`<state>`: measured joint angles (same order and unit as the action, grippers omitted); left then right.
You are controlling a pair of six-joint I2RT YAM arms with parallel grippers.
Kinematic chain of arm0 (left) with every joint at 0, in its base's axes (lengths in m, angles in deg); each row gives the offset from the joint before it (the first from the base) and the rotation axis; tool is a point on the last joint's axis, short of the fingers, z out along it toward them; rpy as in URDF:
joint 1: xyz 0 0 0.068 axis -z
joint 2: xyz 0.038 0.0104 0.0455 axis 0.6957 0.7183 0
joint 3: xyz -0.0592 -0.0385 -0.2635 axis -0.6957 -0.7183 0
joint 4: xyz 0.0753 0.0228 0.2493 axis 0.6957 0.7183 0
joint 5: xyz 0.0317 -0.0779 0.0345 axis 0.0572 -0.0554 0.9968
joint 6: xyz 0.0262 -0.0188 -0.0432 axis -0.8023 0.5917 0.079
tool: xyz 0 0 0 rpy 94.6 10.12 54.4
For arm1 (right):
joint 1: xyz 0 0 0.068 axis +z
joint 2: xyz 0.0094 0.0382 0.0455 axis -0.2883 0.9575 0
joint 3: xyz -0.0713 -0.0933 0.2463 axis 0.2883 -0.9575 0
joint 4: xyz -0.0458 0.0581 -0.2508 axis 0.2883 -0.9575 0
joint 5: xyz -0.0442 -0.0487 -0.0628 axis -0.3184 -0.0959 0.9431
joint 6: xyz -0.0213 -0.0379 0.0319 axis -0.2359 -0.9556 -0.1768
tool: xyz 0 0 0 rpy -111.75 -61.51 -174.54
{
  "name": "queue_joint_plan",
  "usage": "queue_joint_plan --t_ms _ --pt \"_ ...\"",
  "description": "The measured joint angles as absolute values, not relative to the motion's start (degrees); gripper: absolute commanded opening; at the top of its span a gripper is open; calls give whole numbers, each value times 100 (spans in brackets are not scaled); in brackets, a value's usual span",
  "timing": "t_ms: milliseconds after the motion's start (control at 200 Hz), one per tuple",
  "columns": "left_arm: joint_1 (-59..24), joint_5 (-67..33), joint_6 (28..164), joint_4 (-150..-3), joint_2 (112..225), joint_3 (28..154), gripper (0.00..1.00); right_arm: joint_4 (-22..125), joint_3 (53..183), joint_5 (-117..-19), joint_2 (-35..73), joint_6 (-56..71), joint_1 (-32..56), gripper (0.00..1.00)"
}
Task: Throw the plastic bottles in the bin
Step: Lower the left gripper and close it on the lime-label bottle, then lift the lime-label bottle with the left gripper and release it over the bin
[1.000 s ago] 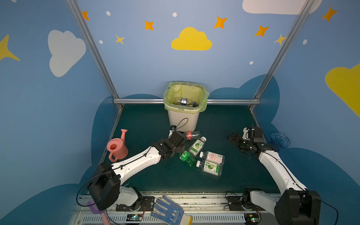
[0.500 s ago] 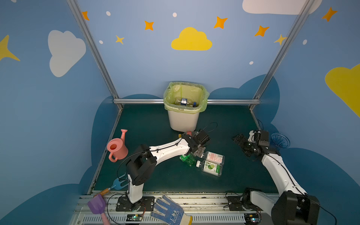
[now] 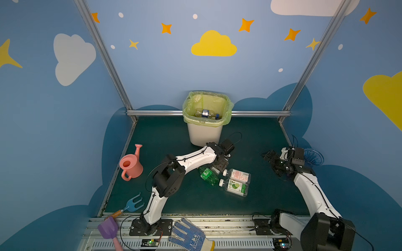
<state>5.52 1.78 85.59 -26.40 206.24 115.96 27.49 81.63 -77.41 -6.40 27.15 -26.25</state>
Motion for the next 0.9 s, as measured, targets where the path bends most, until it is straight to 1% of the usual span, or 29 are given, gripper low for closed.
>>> queue_joint_plan --t_ms 561,656,781,851,901 --pt "438 -224 8327 -2105 21688 12787 81 2777 8146 -7999 -495 2707 -2909 98" --pt "427 -255 8286 -2033 21815 13003 77 2777 8146 -8026 -439 2702 -2951 98" --pt "425 -292 8259 -1937 21953 13130 76 2782 8144 -8087 -397 2696 -3008 98" --pt "425 -310 8246 -1875 22005 13145 72 2788 8144 -8122 -384 2694 -3040 98" --pt "425 -323 8244 -1823 22040 13172 67 2795 8144 -8148 -382 2694 -3064 98"
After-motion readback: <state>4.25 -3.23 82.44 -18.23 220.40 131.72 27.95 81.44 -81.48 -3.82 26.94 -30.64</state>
